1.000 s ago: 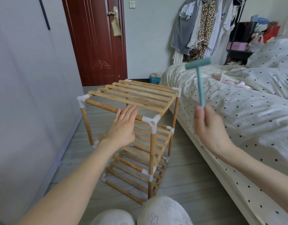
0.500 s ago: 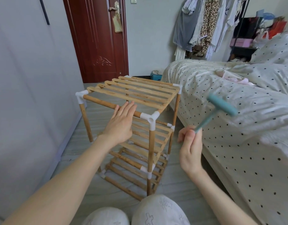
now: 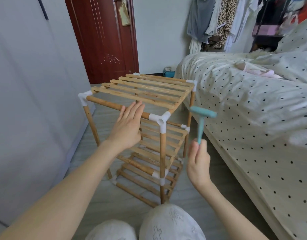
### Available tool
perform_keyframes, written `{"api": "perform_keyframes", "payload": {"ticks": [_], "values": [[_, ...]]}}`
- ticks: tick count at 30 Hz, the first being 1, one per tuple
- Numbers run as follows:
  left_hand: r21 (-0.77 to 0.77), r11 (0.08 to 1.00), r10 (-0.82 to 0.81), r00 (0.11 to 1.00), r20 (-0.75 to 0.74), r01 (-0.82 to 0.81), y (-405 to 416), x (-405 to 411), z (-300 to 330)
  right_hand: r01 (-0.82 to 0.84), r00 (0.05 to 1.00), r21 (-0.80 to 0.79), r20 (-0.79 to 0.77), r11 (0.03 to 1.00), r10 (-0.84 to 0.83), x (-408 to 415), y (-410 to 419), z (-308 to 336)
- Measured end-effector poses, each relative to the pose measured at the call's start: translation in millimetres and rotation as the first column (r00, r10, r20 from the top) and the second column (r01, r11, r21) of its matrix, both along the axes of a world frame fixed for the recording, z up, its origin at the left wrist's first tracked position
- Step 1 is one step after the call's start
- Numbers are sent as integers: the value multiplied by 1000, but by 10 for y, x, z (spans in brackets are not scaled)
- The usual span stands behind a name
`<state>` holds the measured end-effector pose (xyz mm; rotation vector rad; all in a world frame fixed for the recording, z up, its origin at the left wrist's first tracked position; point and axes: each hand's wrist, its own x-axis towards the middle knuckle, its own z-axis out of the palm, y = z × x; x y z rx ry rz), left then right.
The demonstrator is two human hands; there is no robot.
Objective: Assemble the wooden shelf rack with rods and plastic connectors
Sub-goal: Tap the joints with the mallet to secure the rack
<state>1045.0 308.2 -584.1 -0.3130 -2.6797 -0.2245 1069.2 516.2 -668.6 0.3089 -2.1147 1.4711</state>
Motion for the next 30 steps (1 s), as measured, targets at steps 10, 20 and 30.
{"api": "perform_keyframes", "payload": {"ticks": [10, 20, 30], "values": [[-5, 1000, 1, 1000, -3, -1, -1, 11, 8, -41, 998, 52, 44, 998, 39, -14, 88, 92], [-14, 1000, 3, 1000, 25, -3, -6, 4, 11, -201, 964, 425, 245, 883, 102, 4, 66, 151], [157, 986, -82, 987, 139, 60, -119, 184, -62, -320, 939, 288, 220, 903, 263, 253, 97, 392]]}}
